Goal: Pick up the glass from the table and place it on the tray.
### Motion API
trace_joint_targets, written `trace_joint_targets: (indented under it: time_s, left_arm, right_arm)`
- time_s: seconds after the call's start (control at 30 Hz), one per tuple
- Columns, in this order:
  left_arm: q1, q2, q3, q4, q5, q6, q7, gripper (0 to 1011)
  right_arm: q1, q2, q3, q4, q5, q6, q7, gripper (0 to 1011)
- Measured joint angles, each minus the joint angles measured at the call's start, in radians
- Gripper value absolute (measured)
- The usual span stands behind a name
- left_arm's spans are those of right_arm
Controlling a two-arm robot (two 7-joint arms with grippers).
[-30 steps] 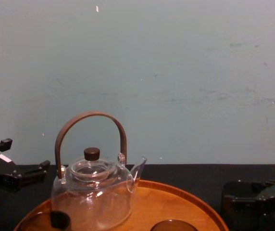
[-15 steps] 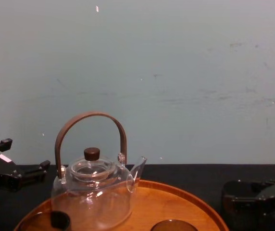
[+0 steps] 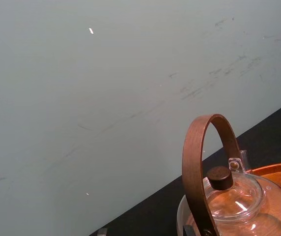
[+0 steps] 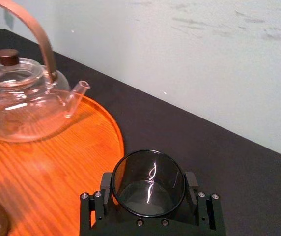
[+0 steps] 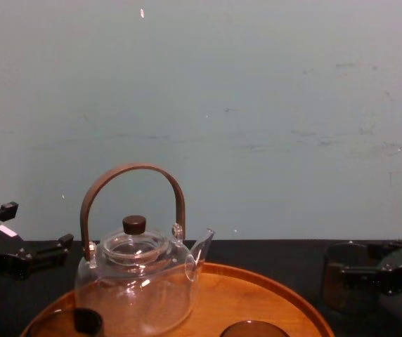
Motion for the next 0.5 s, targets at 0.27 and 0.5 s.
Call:
trace_joint_targets:
  time_s: [0.27, 0.5]
  left_arm:
    - [0.000, 0.000, 0.000, 0.000, 0.000, 0.000, 0.000, 1001]
    - [0.000, 0.000, 0.000, 0.000, 0.000, 0.000, 0.000, 1002]
  right_arm:
    - [0.006, 0.013, -0.025, -0.022, -0.001, -0.003, 0.037, 900]
    - [0.023, 0.009, -0.050, -0.010, 0.001, -0.015, 0.063, 900]
